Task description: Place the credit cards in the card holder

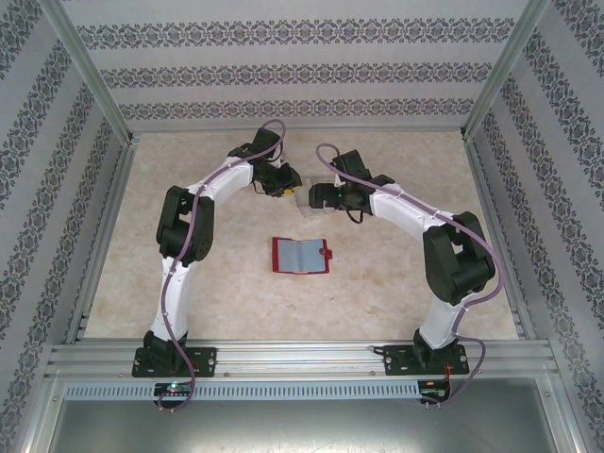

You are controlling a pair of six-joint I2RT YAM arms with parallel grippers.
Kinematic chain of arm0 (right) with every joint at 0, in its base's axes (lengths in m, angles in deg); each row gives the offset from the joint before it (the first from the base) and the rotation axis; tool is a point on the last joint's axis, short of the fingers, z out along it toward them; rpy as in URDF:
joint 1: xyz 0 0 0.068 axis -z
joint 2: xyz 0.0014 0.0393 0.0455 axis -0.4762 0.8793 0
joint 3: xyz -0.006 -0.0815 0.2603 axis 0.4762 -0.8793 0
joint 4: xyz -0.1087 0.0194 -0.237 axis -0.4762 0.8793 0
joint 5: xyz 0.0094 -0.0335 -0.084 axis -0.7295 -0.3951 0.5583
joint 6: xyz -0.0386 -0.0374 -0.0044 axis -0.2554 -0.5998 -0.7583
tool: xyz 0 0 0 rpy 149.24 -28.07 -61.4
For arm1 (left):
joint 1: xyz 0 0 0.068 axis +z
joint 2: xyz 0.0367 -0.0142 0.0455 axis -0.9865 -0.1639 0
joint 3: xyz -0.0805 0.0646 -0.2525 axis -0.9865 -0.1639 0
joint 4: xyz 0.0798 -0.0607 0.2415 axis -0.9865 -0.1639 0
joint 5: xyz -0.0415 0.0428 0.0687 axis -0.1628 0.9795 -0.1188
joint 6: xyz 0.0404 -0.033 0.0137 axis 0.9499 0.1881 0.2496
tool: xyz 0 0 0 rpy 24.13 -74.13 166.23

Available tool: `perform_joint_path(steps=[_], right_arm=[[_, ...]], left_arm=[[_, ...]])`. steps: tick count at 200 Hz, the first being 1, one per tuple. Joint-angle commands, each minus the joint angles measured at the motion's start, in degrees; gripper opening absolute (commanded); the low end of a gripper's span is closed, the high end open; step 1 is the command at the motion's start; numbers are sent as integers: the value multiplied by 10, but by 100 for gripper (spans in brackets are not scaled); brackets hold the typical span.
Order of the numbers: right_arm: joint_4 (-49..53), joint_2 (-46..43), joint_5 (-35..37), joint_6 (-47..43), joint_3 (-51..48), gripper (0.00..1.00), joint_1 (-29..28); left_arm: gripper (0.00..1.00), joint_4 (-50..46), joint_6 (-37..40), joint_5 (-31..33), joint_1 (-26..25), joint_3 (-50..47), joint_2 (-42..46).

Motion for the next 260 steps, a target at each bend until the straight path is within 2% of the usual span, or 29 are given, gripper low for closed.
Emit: perform_joint_path(steps=[1, 17, 26, 44, 65, 125, 150, 174, 200, 260], right_arm=[[15, 4, 16, 4, 28, 89, 0], [20, 10, 23, -8, 39, 88, -3], [8, 13, 18, -20, 38, 88, -4], [16, 28, 34, -48, 57, 86, -10], [32, 55, 72, -81, 94, 88, -29], [82, 145, 126, -120, 185, 90, -42], [95, 164, 137, -123, 196, 90, -43], [107, 171, 179, -120, 198, 88, -45], [109, 162, 194, -121, 200, 83, -46], [137, 162, 217, -138, 236, 82, -53]], left_arm=[[30, 23, 10, -29, 2, 8, 23], [32, 39, -3, -24, 9, -18, 47], [37, 52, -26, -18, 19, -40, 67], [42, 116, -78, -35, 44, -116, 118], [46, 185, -121, -24, 75, -213, 189], [56, 198, -117, 47, 118, -404, 372], [60, 169, -88, 92, 117, -443, 427], [63, 145, -67, 114, 118, -465, 466], [63, 128, -53, 140, 118, -484, 496], [64, 117, -42, 153, 118, -509, 514]])
